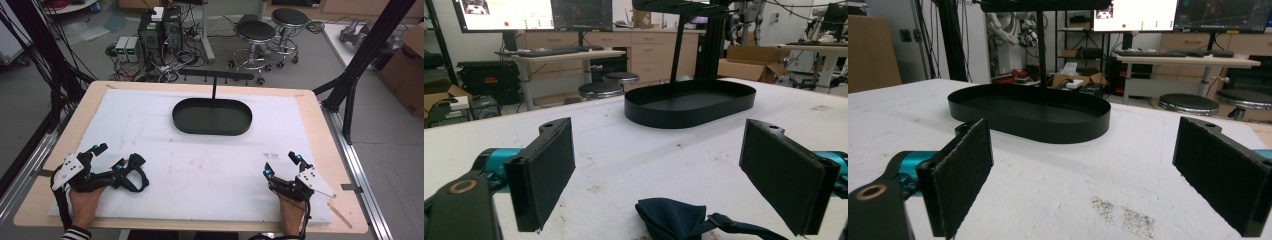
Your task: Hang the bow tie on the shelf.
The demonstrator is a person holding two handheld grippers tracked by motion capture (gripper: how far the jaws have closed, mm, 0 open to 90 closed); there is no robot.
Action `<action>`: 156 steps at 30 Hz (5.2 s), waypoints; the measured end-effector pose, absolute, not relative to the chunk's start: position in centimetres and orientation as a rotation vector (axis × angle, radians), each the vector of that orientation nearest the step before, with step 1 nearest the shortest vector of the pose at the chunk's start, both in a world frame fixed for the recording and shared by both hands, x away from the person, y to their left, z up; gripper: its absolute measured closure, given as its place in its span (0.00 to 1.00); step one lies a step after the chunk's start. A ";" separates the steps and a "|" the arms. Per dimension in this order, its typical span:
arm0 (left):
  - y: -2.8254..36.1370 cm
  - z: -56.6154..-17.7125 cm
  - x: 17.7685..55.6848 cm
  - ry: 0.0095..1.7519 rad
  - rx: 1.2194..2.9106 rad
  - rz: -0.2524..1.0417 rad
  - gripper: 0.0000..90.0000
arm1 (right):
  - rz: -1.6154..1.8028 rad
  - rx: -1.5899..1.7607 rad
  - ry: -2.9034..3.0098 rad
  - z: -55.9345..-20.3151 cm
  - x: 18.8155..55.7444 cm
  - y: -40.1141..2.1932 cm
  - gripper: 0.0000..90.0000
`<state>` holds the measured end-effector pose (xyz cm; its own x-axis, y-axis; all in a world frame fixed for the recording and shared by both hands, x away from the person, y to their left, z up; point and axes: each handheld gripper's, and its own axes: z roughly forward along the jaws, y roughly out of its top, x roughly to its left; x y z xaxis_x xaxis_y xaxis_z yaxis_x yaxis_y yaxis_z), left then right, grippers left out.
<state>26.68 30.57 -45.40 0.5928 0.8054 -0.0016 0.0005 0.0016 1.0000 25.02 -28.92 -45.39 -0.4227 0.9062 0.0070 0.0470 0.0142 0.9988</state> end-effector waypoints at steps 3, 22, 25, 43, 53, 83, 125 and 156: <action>30.6 -45.4 26.6 0.721 1.433 0.731 0.17 | 1.485 1.004 1.570 -45.4 25.1 -28.8 0.09; 30.6 -45.4 26.6 0.727 1.435 0.721 0.16 | 1.477 0.997 1.567 -45.4 25.0 -28.7 0.09; 30.6 -45.4 26.6 0.726 1.437 0.722 0.16 | 1.473 0.995 1.570 -45.4 25.0 -28.7 0.09; 30.9 -45.1 27.0 0.738 1.481 0.666 0.16 | 1.467 1.000 1.583 -45.3 25.1 -28.6 0.09; 30.9 -42.8 27.1 0.723 1.541 0.651 0.16 | 1.459 0.992 1.587 -45.3 25.1 -28.6 0.09; 28.9 -39.0 28.8 0.881 2.084 0.476 0.22 | 1.461 0.995 1.586 -45.3 25.0 -28.5 0.09; 26.1 -42.2 30.6 1.004 2.396 0.273 0.57 | 1.458 0.989 1.583 -45.3 25.1 -28.6 0.09; 26.3 -41.8 30.5 1.008 2.311 0.306 0.82 | 1.464 0.998 1.582 -45.3 25.1 -28.6 0.09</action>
<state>30.49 26.26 -41.79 0.6859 0.7273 -0.0247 0.5907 -0.5366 0.6027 25.09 -28.62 -45.34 -0.4168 0.9089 -0.0164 0.0534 0.0426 0.9977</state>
